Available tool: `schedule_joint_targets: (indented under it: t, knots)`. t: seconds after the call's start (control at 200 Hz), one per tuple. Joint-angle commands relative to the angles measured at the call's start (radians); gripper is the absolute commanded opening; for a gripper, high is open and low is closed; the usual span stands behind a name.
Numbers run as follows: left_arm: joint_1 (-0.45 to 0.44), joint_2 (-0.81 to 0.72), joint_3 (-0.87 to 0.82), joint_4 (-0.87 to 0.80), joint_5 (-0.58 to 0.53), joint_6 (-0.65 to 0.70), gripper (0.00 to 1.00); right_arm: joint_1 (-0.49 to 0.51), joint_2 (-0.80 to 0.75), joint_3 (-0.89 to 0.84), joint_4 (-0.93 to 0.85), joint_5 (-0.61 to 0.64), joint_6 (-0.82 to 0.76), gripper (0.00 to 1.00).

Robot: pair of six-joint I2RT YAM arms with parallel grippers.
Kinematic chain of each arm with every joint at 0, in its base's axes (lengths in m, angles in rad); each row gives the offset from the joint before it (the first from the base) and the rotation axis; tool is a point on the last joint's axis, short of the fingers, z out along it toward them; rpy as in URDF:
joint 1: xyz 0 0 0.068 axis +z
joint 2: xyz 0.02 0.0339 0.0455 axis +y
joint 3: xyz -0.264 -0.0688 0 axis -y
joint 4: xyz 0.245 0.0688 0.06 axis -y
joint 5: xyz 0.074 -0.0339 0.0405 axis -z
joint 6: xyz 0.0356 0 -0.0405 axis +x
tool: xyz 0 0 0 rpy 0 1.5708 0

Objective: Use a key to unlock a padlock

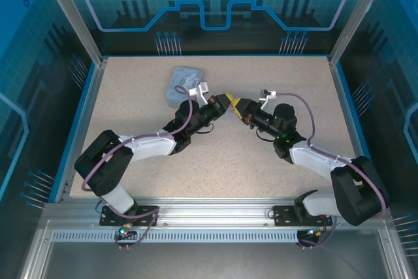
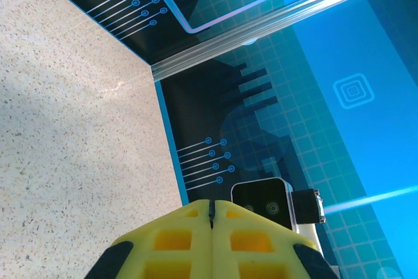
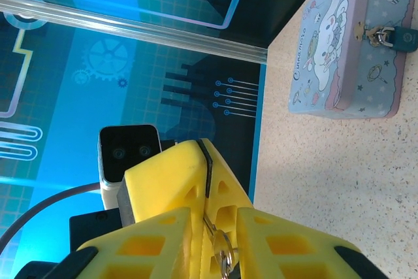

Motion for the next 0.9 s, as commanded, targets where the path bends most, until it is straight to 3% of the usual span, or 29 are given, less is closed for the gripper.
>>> schedule_joint_targets:
  t: [0.0,0.28,0.605,0.745,0.825,0.895]
  knots:
    - [-0.008,-0.022,-0.014,0.057,-0.028,0.001,0.0,0.013,0.007,0.022,0.049,-0.001,0.01,0.27]
    - [-0.011,-0.012,-0.006,0.068,-0.049,-0.008,0.0,0.014,0.015,0.002,0.078,-0.001,0.025,0.2]
    - [-0.018,-0.006,-0.009,0.069,-0.053,-0.009,0.0,0.012,0.023,0.009,0.08,-0.004,0.026,0.0]
    - [-0.021,-0.007,-0.013,0.068,-0.049,-0.01,0.0,0.005,0.02,0.01,0.078,-0.009,0.027,0.0]
    - [-0.019,-0.024,-0.025,0.056,-0.055,-0.005,0.36,-0.009,0.009,0.004,0.055,-0.013,0.019,0.0]
    - [-0.016,-0.05,-0.041,0.027,-0.067,0.006,0.51,-0.021,-0.006,-0.004,0.034,-0.02,0.004,0.0]
